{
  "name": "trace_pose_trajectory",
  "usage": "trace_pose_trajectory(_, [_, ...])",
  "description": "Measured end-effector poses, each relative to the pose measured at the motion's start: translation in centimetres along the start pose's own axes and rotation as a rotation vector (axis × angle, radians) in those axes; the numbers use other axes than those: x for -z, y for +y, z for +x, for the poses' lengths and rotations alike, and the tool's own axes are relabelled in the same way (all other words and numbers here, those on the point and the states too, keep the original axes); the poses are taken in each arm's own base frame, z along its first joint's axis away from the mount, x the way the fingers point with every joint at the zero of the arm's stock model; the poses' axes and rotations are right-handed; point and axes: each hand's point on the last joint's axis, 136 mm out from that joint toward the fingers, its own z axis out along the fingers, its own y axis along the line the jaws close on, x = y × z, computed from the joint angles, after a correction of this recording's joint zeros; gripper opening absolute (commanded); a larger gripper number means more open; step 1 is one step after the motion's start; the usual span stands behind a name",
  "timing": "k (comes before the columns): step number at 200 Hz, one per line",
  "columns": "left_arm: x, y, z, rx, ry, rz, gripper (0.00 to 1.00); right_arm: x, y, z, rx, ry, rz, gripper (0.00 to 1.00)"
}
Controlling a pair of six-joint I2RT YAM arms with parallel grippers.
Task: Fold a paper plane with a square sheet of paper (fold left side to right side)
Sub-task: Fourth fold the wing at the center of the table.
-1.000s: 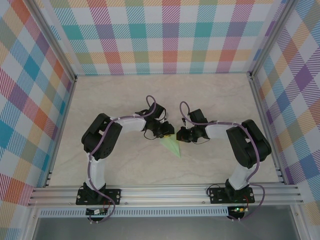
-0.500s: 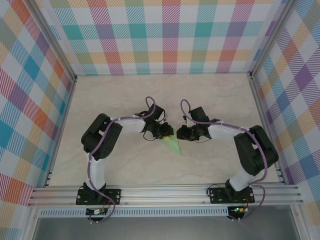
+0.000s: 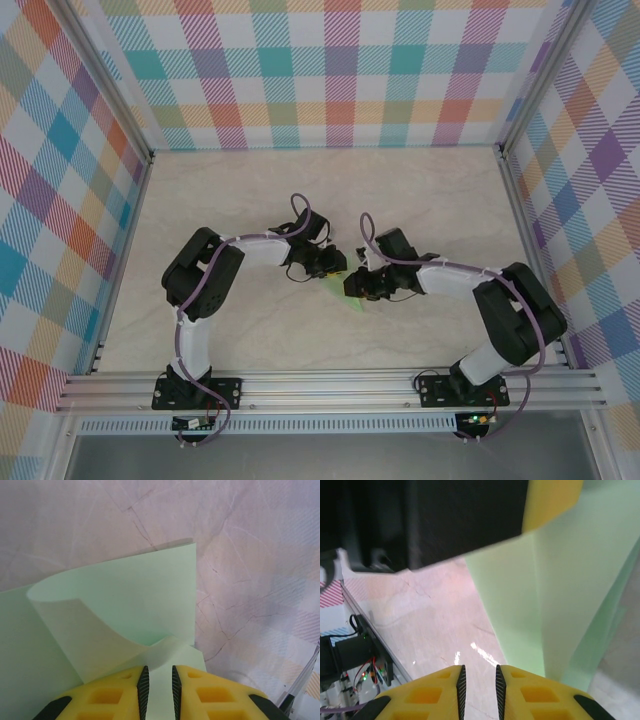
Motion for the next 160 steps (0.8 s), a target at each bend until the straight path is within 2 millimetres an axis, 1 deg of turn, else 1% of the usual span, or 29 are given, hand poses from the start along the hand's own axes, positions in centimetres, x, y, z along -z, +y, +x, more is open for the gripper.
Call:
trace_pose_trajectory(31, [0.0,0.0,0.0,0.000,0.000,0.000,0.23,-0.7,-0.7,0.3,-0.020,0.020,0.010,0.24])
trace_pose_trajectory(98, [0.0,0.0,0.0,0.000,0.000,0.000,0.23,-1.6,-1.9,0.8,-0.036,0.042,0.054,0.24])
trace_pose_trajectory(160, [0.0,0.0,0.0,0.000,0.000,0.000,0.23,-1.8,-2.2,1.3,-0.030,0.052,0.082,0.24])
